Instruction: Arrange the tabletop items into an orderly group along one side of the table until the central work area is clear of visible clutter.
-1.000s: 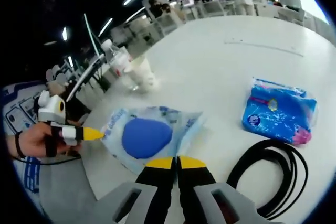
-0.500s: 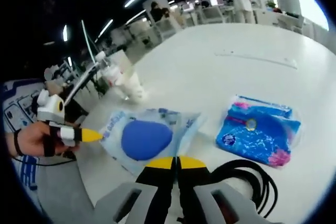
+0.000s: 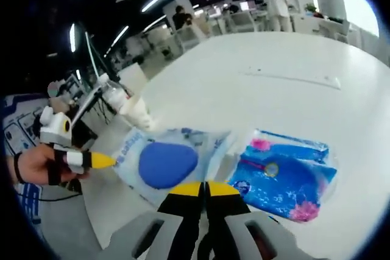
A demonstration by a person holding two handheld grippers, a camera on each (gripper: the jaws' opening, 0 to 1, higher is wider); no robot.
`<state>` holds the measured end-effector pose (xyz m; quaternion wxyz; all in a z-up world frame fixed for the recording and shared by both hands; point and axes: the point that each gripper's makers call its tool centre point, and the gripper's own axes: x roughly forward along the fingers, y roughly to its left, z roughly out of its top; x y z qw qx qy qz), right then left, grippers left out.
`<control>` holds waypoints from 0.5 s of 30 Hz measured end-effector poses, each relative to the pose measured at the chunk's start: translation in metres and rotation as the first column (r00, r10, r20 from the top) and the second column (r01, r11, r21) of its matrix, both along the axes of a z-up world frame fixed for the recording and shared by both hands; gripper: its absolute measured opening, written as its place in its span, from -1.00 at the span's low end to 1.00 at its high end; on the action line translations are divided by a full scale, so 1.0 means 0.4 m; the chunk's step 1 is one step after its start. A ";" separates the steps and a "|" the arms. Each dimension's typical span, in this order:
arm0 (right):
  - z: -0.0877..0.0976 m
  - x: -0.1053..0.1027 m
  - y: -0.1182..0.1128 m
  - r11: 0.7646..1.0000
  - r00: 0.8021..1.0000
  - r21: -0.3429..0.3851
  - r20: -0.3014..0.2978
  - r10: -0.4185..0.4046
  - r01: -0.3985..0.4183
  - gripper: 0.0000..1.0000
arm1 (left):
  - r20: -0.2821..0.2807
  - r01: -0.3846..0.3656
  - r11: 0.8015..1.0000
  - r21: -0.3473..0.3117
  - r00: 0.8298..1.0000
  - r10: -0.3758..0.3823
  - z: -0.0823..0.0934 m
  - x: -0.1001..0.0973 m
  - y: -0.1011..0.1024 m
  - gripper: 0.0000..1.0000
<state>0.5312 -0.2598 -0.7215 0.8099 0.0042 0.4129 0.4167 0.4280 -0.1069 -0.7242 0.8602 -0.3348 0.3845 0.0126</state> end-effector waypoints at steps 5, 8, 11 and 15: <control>-0.006 0.020 -0.001 1.000 1.000 0.001 0.002 -0.011 0.011 -1.00 | -0.001 -0.006 1.000 -0.005 1.000 0.006 -0.012 0.024 0.002 -1.00; -0.005 0.029 -0.009 0.999 0.999 0.022 -0.010 -0.048 0.048 -1.00 | 0.000 -0.004 1.000 -0.005 1.000 0.004 -0.016 0.044 0.003 -1.00; -0.010 0.035 -0.016 0.998 0.998 0.023 -0.010 -0.057 0.058 -1.00 | 0.002 -0.002 1.000 -0.003 1.000 0.002 -0.021 0.063 0.007 -1.00; -0.020 0.040 -0.029 0.996 0.997 0.023 -0.017 -0.081 0.082 -1.00 | 0.007 -0.002 1.000 -0.002 1.000 0.002 -0.021 0.080 0.001 -1.00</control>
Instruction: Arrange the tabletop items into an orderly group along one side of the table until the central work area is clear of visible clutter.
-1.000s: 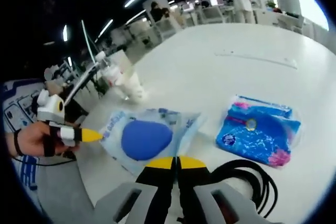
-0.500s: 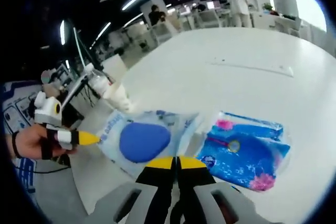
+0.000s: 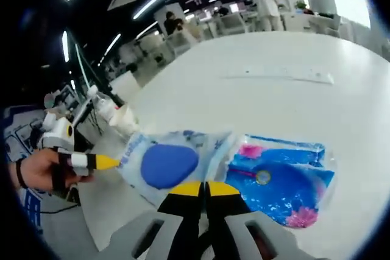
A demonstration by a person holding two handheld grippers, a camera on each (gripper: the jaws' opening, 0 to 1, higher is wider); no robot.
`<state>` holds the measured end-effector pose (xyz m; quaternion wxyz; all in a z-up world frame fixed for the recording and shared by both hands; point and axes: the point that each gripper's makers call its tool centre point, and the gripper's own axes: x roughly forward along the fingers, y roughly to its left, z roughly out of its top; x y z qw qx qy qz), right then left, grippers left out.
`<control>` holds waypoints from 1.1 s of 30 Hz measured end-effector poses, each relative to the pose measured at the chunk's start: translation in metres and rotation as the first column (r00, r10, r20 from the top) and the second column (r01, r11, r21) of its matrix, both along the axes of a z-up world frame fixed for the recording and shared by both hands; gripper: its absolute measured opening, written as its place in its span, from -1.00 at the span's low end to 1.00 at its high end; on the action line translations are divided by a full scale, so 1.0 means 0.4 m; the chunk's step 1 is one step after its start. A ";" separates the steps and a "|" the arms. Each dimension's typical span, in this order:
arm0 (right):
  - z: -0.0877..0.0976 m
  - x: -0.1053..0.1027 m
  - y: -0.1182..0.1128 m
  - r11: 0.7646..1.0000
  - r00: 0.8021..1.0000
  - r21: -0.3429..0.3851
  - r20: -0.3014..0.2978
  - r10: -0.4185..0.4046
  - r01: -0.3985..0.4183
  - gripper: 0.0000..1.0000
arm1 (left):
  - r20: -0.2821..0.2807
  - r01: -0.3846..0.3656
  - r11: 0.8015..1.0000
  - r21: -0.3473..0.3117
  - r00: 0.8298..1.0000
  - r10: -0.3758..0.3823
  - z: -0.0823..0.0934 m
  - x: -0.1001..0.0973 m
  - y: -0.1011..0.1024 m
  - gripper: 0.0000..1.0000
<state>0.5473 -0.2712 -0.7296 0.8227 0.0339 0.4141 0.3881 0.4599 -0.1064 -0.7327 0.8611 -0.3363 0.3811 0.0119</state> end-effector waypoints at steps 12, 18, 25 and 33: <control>0.004 0.018 0.014 0.999 0.999 0.016 0.012 -0.045 0.045 -1.00 | 0.027 -0.032 0.999 0.007 0.999 0.032 0.000 0.048 0.022 -1.00; -0.007 0.025 0.042 0.999 0.999 0.019 0.011 -0.035 0.035 -1.00 | 0.035 -0.074 0.997 0.000 0.997 0.074 0.000 0.059 0.053 -1.00; -0.024 0.034 0.057 1.000 1.000 0.007 0.003 -0.028 0.028 -1.00 | 0.032 -0.099 0.995 -0.013 0.994 0.100 -0.014 0.063 0.067 -1.00; -0.045 0.043 0.059 0.999 0.999 -0.002 -0.013 -0.043 0.043 -1.00 | 0.021 -0.131 0.991 -0.034 0.991 0.132 -0.034 0.070 0.072 -1.00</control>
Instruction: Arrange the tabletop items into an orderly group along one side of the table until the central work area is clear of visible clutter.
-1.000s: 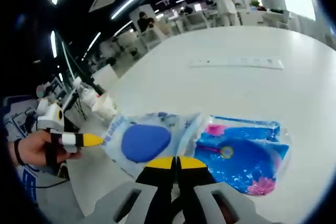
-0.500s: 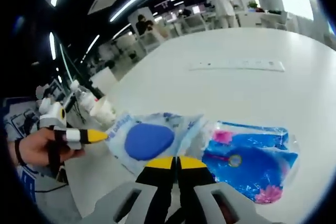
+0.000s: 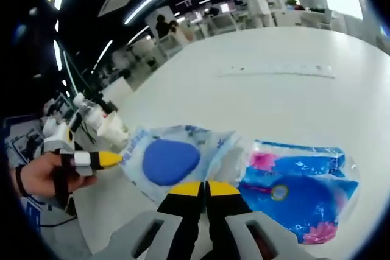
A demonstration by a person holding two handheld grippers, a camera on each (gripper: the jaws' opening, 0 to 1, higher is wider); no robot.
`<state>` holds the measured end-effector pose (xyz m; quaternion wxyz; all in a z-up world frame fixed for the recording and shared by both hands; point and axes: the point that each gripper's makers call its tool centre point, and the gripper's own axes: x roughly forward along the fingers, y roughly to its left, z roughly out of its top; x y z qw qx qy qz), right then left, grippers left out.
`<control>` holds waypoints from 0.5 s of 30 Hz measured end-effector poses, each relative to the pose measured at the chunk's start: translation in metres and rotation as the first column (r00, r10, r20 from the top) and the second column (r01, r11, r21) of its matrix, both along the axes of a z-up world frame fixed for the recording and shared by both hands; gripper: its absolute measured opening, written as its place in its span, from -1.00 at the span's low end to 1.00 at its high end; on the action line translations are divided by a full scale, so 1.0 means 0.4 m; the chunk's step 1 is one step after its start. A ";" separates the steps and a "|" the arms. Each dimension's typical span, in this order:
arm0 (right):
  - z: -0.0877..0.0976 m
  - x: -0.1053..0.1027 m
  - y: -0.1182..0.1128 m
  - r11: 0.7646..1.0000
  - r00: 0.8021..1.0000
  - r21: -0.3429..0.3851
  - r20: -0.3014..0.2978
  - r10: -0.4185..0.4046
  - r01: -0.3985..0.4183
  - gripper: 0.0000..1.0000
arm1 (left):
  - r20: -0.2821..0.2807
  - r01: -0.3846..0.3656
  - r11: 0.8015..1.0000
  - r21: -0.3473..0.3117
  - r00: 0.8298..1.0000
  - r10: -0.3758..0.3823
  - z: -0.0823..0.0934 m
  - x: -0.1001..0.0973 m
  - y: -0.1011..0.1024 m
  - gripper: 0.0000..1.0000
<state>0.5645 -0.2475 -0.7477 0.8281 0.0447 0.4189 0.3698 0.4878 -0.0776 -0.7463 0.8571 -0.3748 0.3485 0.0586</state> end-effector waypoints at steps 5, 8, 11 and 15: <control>-0.001 0.008 -0.002 1.000 1.000 0.005 0.002 -0.014 0.014 -1.00 | -0.002 -0.004 1.000 -0.004 1.000 0.004 -0.006 0.006 0.001 -1.00; -0.007 0.007 -0.008 1.000 1.000 0.000 -0.005 -0.018 0.018 -1.00 | -0.005 -0.009 1.000 -0.011 1.000 0.009 -0.010 0.010 0.001 -1.00; -0.013 0.011 -0.012 1.000 1.000 -0.002 -0.009 -0.021 0.021 -1.00 | -0.004 -0.016 1.000 -0.016 1.000 0.015 -0.009 0.015 0.002 -1.00; -0.015 0.013 -0.013 1.000 1.000 -0.008 -0.009 -0.017 0.017 -0.99 | -0.005 -0.018 1.000 -0.014 1.000 0.018 -0.010 0.016 0.001 -1.00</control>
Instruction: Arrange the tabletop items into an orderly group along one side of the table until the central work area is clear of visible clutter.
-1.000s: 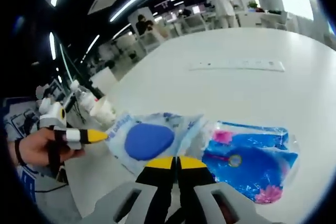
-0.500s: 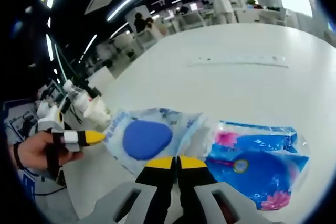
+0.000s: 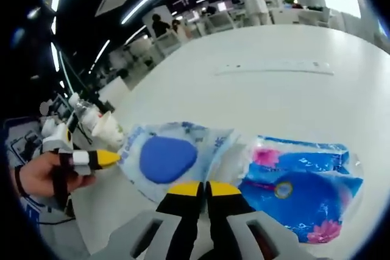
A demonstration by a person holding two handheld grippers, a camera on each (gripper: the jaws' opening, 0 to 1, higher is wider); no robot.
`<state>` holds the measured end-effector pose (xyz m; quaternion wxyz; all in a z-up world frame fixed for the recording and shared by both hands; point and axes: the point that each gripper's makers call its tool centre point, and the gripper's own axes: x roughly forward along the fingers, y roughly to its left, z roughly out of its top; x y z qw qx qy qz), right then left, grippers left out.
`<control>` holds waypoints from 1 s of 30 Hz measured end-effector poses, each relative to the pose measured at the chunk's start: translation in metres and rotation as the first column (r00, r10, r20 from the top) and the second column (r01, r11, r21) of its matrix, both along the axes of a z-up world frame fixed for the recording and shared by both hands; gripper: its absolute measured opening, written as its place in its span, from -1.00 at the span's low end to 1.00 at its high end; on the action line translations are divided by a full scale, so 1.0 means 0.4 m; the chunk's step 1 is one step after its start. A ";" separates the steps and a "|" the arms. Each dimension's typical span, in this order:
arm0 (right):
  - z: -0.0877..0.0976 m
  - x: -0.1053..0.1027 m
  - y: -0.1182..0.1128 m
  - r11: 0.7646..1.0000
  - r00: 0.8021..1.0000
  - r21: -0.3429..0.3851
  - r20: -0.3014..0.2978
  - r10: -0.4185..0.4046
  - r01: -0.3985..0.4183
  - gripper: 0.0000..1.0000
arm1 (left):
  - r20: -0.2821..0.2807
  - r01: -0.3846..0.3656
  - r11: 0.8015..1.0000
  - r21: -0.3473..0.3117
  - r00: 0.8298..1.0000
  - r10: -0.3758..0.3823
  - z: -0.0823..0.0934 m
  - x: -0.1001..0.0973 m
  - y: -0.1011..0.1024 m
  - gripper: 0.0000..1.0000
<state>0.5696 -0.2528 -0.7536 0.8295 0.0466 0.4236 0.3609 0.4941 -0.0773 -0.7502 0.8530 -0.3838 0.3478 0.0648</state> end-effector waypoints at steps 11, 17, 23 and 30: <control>0.007 -0.006 -0.013 1.000 1.000 -0.010 0.003 0.002 -0.002 -0.91 | 0.010 -0.021 1.000 0.007 1.000 0.021 0.011 -0.007 0.014 -0.93; 0.014 -0.018 -0.036 1.000 1.000 -0.007 0.002 -0.006 0.006 -0.88 | 0.015 -0.013 1.000 0.025 1.000 0.012 0.022 -0.032 0.010 -0.92; 0.024 -0.030 -0.057 1.000 1.000 0.003 0.003 -0.017 0.017 -0.86 | 0.001 -0.006 1.000 0.014 1.000 0.006 0.013 -0.067 -0.011 -0.92; 0.035 -0.050 -0.086 0.999 0.999 0.018 0.007 -0.032 0.032 -0.88 | -0.008 0.046 0.998 0.034 0.999 -0.046 0.019 -0.091 -0.055 -0.92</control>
